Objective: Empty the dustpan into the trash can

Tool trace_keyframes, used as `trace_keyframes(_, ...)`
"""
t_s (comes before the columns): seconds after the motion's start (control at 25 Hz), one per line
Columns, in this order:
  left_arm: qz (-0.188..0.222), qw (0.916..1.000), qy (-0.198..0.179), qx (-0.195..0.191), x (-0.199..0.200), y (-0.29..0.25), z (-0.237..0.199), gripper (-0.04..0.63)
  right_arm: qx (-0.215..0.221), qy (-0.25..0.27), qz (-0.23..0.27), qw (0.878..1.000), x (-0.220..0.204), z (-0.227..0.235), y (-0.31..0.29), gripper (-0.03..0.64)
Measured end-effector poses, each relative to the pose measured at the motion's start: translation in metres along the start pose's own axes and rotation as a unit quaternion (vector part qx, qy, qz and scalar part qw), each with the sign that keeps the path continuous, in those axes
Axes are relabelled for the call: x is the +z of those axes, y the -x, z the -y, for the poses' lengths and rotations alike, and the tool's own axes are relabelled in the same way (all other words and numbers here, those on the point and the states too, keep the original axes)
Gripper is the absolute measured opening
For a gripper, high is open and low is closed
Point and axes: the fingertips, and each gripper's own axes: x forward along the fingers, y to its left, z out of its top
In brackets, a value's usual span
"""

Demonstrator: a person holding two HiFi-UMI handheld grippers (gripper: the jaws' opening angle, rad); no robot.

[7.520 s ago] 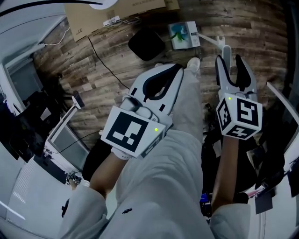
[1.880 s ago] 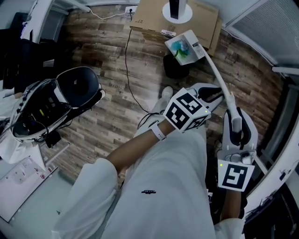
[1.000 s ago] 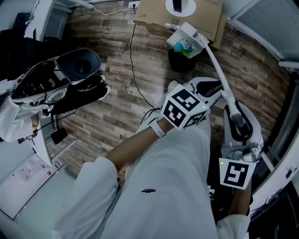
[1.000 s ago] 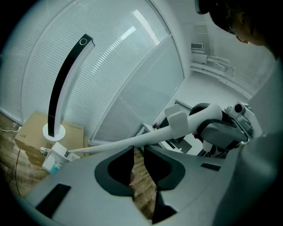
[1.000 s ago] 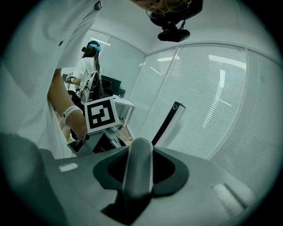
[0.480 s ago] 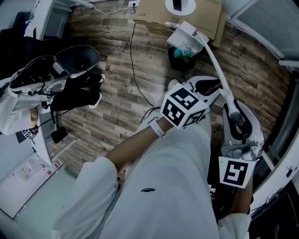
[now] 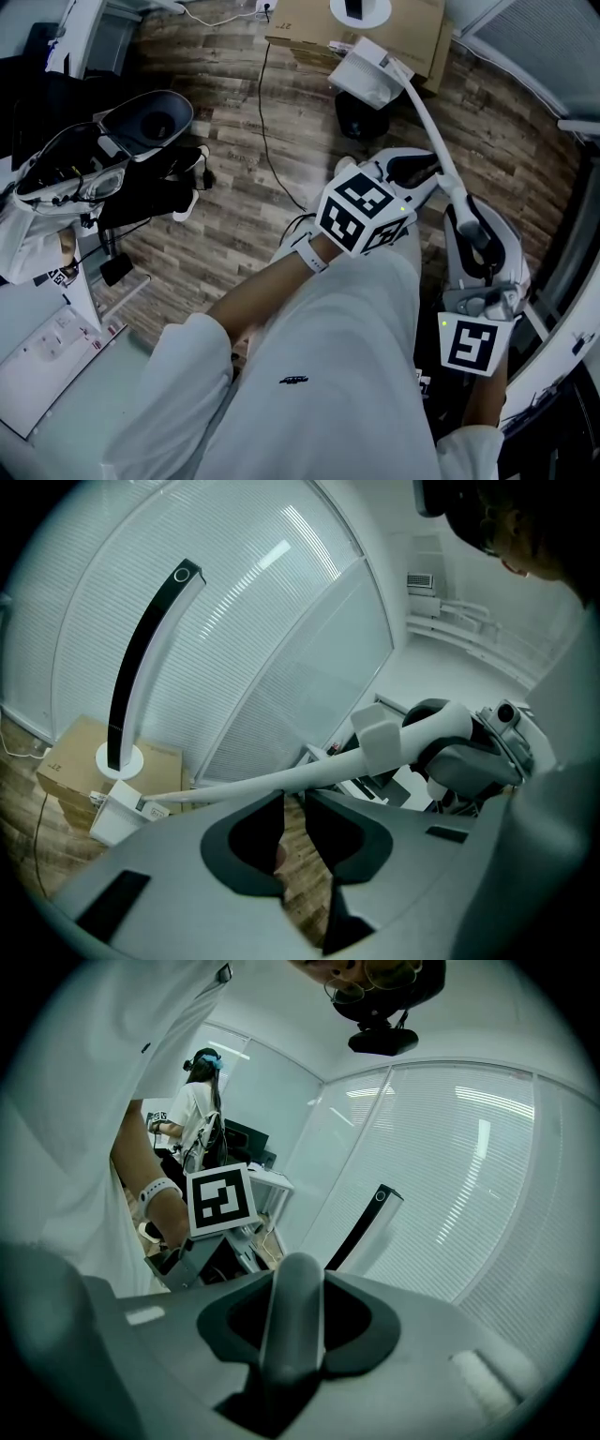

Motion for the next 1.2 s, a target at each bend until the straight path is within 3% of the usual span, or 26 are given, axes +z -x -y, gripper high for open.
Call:
trace_keyframes(0.8,0.005,0.9991,0.030,0.029,-0.005,0.013,-0.021,0.072,0.075,0.143,0.016,0.987,0.009,-0.023,-0.020,0.118)
trace_keyframes(1.04,0.005,0.9986,0.027,0.046,0.010,0.018,-0.044,0.072,0.094,0.130,0.024,0.987,0.020,-0.013,-0.044,0.118)
trace_keyframes(1.2,0.016,0.9980,0.033,0.051,0.004,0.019,-0.030,0.072,0.088,0.101,0.035,0.990,0.016,-0.011,-0.027,0.118)
